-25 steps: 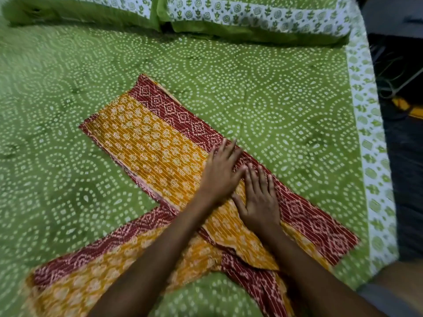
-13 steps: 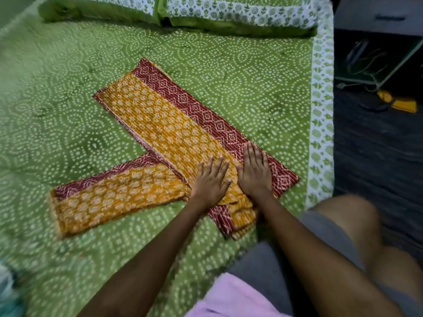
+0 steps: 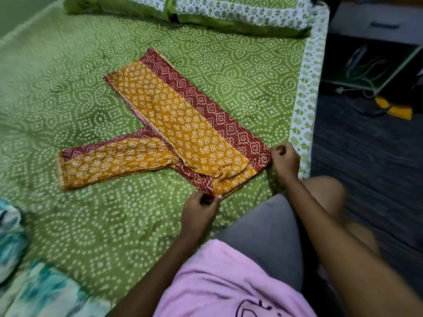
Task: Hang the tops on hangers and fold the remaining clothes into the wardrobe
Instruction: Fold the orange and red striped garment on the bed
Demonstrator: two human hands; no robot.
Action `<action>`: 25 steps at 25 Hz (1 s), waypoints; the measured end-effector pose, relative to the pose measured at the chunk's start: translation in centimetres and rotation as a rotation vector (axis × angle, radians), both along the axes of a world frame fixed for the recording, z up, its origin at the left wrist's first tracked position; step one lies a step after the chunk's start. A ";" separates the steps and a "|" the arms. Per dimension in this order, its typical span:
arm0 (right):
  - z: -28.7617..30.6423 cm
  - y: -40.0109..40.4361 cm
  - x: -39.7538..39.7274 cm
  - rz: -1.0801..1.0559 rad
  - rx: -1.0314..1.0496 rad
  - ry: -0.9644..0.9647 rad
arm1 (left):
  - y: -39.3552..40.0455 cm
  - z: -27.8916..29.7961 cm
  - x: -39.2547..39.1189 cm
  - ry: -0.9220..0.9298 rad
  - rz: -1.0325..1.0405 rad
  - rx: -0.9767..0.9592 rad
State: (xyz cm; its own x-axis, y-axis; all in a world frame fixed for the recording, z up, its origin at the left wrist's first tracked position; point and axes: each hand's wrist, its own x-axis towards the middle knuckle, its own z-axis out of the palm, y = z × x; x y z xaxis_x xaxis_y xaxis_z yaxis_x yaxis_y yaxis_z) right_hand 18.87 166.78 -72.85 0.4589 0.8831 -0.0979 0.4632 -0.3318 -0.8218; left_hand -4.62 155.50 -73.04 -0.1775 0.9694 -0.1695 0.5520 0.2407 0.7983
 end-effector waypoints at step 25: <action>3.5 -2.2 -4.3 0.135 0.074 -0.374 | 0.1 0.4 -0.2 -0.339 0.041 -0.361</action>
State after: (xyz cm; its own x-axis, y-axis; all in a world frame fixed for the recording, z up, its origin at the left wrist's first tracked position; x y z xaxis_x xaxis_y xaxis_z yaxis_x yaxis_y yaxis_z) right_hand 14.54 164.57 -69.38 0.3301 0.9362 0.1204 0.7702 -0.1934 -0.6077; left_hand -4.81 155.64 -72.60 -0.0908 0.8313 -0.5483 0.2598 0.5513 0.7928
